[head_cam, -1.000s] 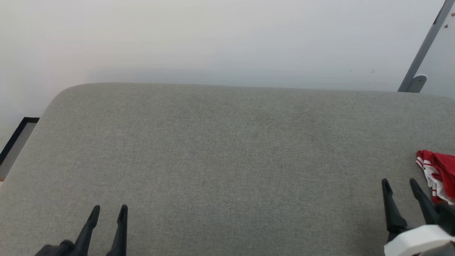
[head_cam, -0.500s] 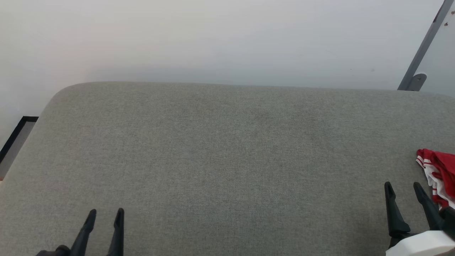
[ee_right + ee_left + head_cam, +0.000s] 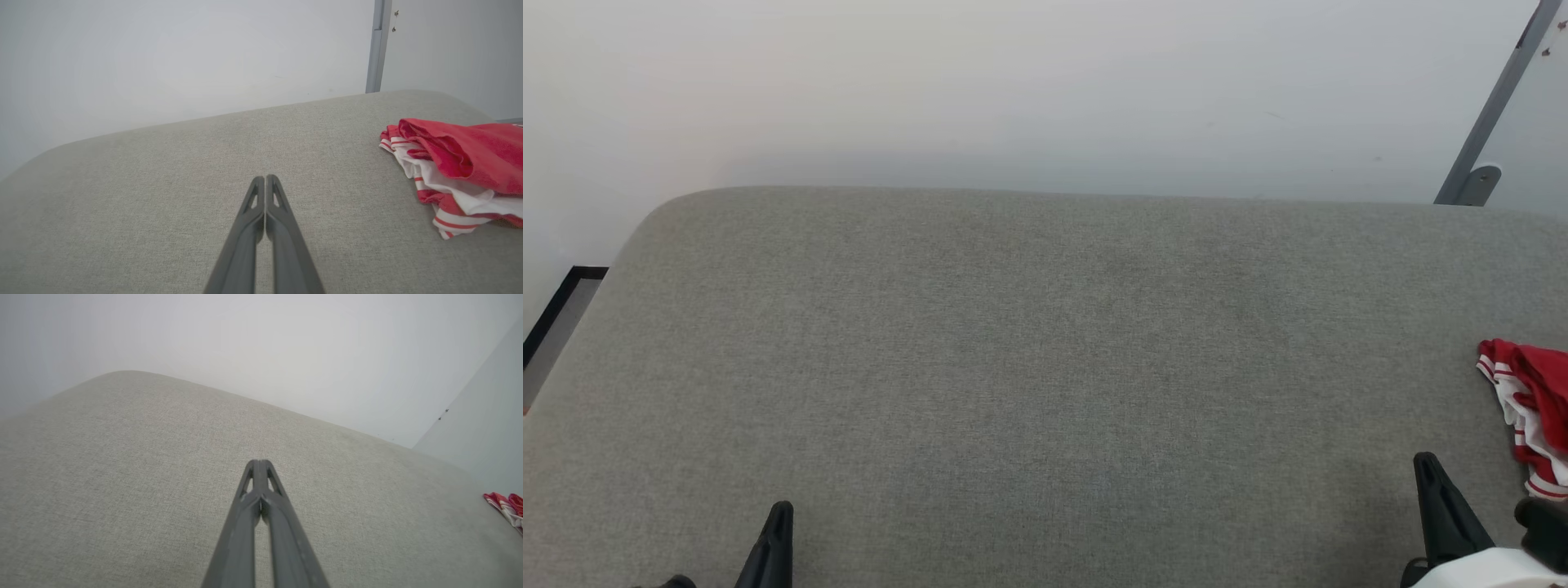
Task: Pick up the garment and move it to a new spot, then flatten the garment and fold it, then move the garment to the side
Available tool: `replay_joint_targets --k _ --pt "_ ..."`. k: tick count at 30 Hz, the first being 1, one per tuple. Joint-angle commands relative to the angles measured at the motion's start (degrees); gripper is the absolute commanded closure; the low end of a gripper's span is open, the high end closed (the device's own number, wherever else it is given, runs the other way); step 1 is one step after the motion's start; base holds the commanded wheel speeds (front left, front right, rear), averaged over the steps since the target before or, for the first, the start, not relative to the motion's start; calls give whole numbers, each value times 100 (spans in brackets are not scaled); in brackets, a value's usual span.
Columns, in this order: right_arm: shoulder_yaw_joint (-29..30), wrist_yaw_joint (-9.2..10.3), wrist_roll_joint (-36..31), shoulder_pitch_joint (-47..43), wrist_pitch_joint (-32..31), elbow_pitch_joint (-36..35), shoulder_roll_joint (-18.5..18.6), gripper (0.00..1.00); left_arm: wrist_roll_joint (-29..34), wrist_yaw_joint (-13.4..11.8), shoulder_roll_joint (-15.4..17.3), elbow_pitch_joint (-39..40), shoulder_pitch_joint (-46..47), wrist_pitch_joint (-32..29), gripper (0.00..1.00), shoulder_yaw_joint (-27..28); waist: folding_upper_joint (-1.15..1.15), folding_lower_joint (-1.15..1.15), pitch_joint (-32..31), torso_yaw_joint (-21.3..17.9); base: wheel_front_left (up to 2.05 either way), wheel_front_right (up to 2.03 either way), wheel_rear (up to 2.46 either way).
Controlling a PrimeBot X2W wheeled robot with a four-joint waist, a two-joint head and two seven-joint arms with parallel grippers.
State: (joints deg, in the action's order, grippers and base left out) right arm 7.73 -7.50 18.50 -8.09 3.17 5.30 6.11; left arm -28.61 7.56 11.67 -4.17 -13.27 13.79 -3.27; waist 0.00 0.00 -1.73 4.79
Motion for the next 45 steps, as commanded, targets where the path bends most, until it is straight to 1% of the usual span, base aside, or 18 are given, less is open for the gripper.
replay_joint_targets --k 1,23,45 --pt "18 0 257 160 -33 -60 24 100 -235 -8 27 53 143 -47 100 58 0 0 2 -6 0 0 0" --pt "-36 0 2292 524 -286 183 -74 100 -2062 -4 -162 -269 686 -544 100 239 0 0 36 -93 0 0 0" --pt "-64 0 3882 828 -504 393 -149 100 -3466 -6 -339 -478 1087 -960 100 414 0 0 71 -181 0 0 0"
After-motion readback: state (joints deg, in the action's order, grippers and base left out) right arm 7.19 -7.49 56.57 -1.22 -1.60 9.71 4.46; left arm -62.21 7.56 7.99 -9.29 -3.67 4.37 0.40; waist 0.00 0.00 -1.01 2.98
